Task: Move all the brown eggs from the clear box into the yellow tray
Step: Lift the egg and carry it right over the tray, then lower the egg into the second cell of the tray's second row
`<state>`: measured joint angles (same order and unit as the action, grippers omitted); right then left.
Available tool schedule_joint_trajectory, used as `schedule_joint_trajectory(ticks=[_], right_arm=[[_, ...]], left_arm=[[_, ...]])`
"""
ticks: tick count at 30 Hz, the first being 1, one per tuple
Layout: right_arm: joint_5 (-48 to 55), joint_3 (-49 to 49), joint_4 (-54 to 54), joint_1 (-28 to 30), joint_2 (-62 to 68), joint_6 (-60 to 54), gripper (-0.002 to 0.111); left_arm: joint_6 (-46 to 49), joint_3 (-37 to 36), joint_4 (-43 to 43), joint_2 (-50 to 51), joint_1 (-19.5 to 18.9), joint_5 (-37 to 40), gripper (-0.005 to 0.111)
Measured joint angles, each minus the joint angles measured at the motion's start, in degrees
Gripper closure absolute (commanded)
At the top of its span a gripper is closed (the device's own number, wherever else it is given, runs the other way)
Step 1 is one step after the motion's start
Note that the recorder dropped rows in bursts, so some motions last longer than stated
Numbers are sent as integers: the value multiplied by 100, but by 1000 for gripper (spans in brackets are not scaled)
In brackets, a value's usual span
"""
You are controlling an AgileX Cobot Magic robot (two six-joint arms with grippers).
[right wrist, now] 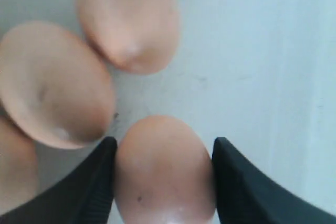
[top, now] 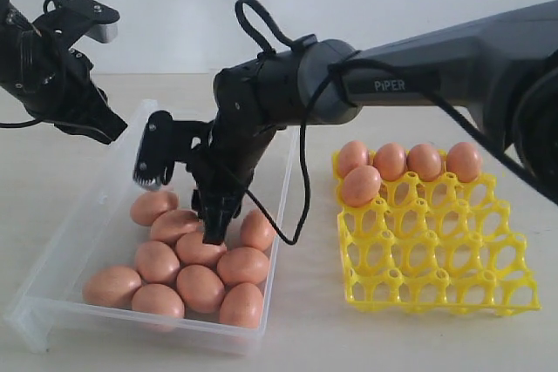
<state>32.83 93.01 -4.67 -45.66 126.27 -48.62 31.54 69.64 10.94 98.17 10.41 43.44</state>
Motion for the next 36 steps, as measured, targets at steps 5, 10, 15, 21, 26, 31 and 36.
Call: schedule_joint_trajectory(ticks=[5, 10, 15, 21, 26, 31, 36], right_arm=[[-638, -155, -505, 387, -934, 779, 109], [-1934, -1286, -987, 497, -1929, 951, 109], [-3668, -2519, -1101, 497, -2917, 1402, 109], [-5834, -4091, -1403, 497, -3790, 1823, 109], [-7313, -5174, -1590, 681, -3968, 2306, 109], [-7905, -5999, -1167, 1453, -3976, 3534, 109], [-8425, -6499, 467, 2454, -3920, 4930, 109]], left_arm=[[40, 0, 23, 0, 0, -23, 98], [175, 0, 113, 0, 0, -34, 98], [328, 0, 304, 0, 0, -43, 98], [719, -7, 901, 0, 0, -69, 98], [1059, -7, 1353, 0, 0, -80, 98], [1130, -7, 1446, 0, 0, -88, 98], [1195, -7, 1457, 0, 0, -101, 98]])
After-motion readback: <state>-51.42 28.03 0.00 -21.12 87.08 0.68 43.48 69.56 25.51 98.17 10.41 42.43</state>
